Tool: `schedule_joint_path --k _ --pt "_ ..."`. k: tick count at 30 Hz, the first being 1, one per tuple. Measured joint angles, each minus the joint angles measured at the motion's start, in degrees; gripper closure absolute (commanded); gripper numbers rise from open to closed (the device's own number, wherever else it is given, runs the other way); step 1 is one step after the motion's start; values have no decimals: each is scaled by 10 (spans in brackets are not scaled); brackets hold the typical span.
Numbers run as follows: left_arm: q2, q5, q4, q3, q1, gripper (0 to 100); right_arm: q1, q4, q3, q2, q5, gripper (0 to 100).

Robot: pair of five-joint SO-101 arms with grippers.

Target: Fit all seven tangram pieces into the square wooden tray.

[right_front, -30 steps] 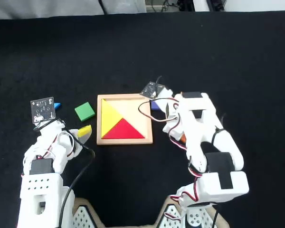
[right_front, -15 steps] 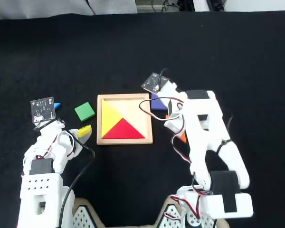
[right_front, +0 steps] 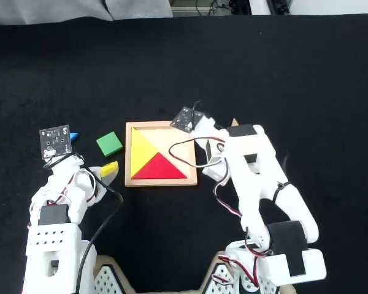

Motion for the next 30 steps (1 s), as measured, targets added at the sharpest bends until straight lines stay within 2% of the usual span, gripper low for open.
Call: schedule_joint_path --k 12,23,30 --pt "0 0 0 0 0 647 29 -25 -33 105 5 801" --pt "0 0 0 0 0 647 29 -25 -42 115 24 833" --pt "0 0 0 0 0 647 29 0 -81 124 -2 789"
